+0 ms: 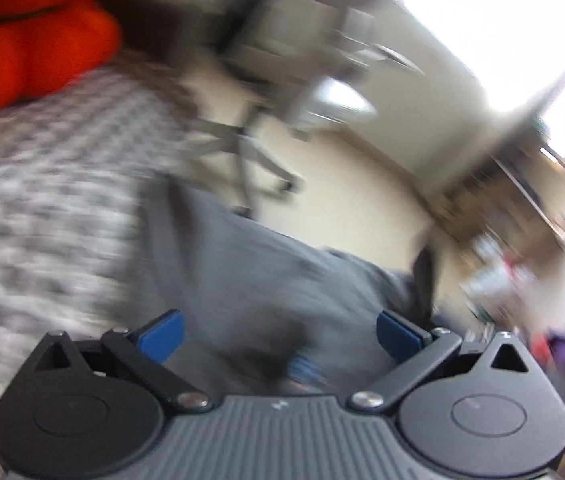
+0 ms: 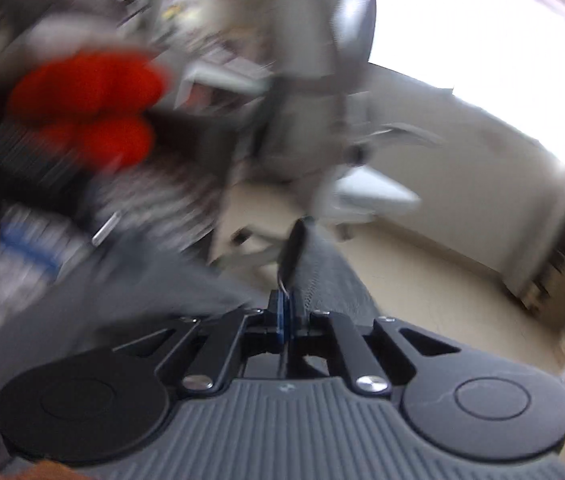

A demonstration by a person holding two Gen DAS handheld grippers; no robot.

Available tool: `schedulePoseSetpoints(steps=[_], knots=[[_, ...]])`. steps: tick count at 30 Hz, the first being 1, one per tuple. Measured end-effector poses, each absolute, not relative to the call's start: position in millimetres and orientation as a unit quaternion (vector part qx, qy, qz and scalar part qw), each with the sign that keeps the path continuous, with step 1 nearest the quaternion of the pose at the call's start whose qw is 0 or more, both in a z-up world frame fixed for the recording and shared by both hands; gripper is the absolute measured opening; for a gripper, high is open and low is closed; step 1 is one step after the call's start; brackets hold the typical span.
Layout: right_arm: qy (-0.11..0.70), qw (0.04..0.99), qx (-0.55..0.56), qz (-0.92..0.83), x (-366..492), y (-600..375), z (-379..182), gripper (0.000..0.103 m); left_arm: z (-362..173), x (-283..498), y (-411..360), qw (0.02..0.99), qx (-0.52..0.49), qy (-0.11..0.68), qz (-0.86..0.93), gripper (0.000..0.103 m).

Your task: Fold clothes

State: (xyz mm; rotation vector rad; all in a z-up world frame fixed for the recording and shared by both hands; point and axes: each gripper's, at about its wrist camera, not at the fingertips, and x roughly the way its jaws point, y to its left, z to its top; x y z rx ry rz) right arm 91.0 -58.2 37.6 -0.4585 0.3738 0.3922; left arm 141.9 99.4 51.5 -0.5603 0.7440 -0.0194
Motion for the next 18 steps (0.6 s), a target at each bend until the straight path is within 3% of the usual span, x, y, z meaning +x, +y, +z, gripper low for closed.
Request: schedulePoseSetpoints(steps=[3, 5, 6, 7, 9, 15, 18], knots=[[0.204, 0.909, -0.293, 0.214, 81, -28, 8, 0.005, 39, 142, 123, 0.881, -0.302, 0.363, 0.031, 0.102], [0.205, 0.909, -0.283, 0.227, 75, -31, 15, 0.013, 34, 143, 127, 0.872, -0.321, 0.369, 0.018, 0.102], [0.205, 0.911, -0.269, 0.235, 73, -35, 23, 0.022, 35, 143, 126, 0.871, -0.326, 0.367, 0.008, 0.102], [0.206, 0.915, -0.252, 0.240, 71, -41, 32, 0.045, 36, 143, 123, 0.871, -0.329, 0.364, -0.003, 0.102], [0.204, 0.927, -0.208, 0.239, 66, -61, 55, 0.057, 43, 143, 114, 0.880, -0.319, 0.350, -0.028, 0.102], [0.268, 0.947, -0.066, 0.167, 52, -140, 94, 0.058, 54, 156, 67, 0.904, -0.214, 0.353, -0.115, 0.100], [0.291, 0.939, -0.064, 0.175, 33, -153, 85, 0.058, 56, 171, 44, 0.913, -0.147, 0.356, -0.132, 0.094]])
